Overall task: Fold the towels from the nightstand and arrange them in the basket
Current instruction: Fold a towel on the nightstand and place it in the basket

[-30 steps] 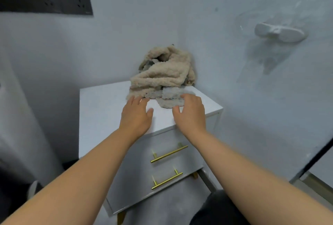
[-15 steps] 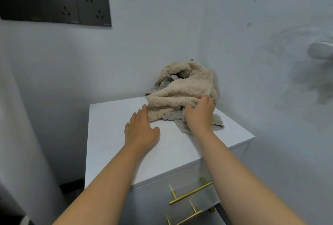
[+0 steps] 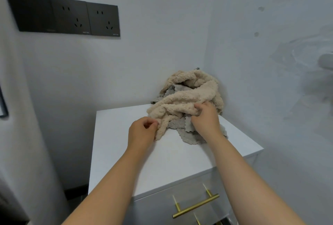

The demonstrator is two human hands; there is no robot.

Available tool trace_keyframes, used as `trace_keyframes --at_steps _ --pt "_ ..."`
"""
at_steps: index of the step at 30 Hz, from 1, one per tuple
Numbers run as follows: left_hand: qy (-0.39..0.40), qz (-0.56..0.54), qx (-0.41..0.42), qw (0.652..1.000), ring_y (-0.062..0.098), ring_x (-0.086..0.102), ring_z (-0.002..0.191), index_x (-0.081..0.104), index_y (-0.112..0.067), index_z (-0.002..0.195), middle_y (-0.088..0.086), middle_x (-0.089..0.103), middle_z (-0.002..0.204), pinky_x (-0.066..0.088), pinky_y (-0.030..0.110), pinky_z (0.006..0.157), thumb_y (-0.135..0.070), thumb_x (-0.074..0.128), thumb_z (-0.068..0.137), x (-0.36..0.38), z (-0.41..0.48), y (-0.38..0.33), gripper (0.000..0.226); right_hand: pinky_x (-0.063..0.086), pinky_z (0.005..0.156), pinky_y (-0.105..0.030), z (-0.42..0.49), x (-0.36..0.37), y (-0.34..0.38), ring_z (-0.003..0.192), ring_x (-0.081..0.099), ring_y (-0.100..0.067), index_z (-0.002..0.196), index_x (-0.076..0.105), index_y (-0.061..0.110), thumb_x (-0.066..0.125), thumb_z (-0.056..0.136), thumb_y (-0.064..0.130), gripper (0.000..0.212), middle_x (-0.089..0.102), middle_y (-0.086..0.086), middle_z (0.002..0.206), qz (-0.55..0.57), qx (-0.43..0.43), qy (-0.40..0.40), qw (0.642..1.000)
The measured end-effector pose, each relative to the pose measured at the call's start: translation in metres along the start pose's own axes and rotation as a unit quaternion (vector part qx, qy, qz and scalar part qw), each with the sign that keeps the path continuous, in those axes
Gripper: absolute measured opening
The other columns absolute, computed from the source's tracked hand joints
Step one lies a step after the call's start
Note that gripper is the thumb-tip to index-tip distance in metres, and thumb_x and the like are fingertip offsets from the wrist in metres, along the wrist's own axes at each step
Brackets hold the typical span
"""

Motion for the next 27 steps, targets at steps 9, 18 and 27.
trace_keyframes --at_steps 9,18,27 --pt "0.028 -0.009 0.01 1.0 0.009 0.045 0.119 0.039 -0.023 0.14 -0.007 0.044 0.138 0.037 0.024 0.094 -0.018 0.072 0.083 -0.022 0.006 -0.018 0.066 0.04 0.084 0.0 -0.011 -0.062 0.071 0.11 0.053 -0.007 0.129 0.058 0.014 0.062 0.085 0.001 0.046 0.05 0.008 0.126 0.278 -0.078 -0.043 0.956" --pt "0.111 -0.112 -0.001 0.988 0.013 0.062 0.065 0.068 -0.01 0.087 -0.003 0.068 0.069 0.051 0.021 0.058 -0.005 0.066 0.084 -0.039 0.009 -0.051 0.006 0.028 0.113 -0.03 -0.015 -0.079 0.075 0.136 0.032 -0.007 0.15 0.023 0.021 0.058 0.092 0.014 0.069 0.032 0.008 0.149 0.232 -0.049 0.065 0.969" --pt "0.168 -0.126 -0.144 0.967 0.015 0.049 0.054 0.058 -0.01 0.078 0.004 0.053 0.068 0.046 0.019 0.045 -0.022 0.067 0.087 -0.035 -0.002 -0.048 0.018 0.043 0.084 -0.03 -0.056 -0.05 0.081 0.108 0.05 -0.016 0.118 0.049 0.017 0.063 0.079 0.059 0.059 0.047 0.001 0.124 -0.042 -0.072 0.294 0.952"
Point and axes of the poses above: each hand's wrist, its own z-axis towards the middle knuckle, its own x-axis out of the palm, y = z × x, the point moved 1 cm from there along z, towards the middle knuckle
